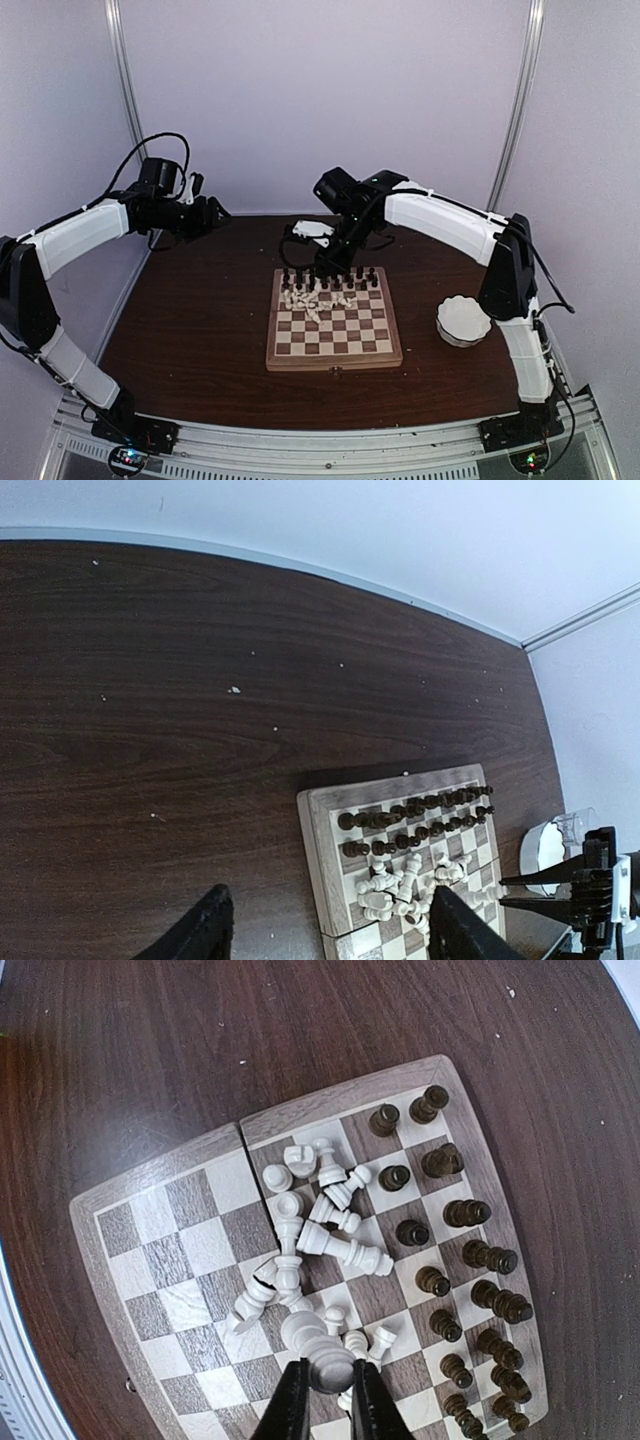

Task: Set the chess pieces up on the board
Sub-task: Place the king on e1.

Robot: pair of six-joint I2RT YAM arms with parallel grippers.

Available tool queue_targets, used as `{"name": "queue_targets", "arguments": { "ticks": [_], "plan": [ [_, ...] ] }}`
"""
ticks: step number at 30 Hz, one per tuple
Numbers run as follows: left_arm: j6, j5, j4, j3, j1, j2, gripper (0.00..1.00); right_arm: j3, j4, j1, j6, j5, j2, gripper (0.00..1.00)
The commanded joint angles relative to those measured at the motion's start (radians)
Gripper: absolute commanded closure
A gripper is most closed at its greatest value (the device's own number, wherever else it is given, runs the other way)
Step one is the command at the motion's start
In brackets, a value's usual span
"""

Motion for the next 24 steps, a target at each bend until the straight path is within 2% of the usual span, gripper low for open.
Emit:
{"name": "queue_targets", "arguments": {
  "ticks": [1,14,19,24],
  "plan": [
    [-0.002,0.010,0.037,-0.005,0.006,0.013,0.33,-0.076,0.017,0.005,-0.019,0.023,-0.096,0.96],
    [0.016,-0.003,0.020,0.005,0.008,0.035,0.34,-0.612,0.229,0.006,-0.102,0.044,-0.444,0.96],
    [0.022,-0.001,0.015,0.011,0.008,0.044,0.34,-0.751,0.296,0.007,-0.125,0.012,-0.518,0.96],
    [0.030,-0.003,0.012,0.016,0.008,0.044,0.34,-0.821,0.334,0.018,-0.147,-0.028,-0.539,0.95]
  ]
}}
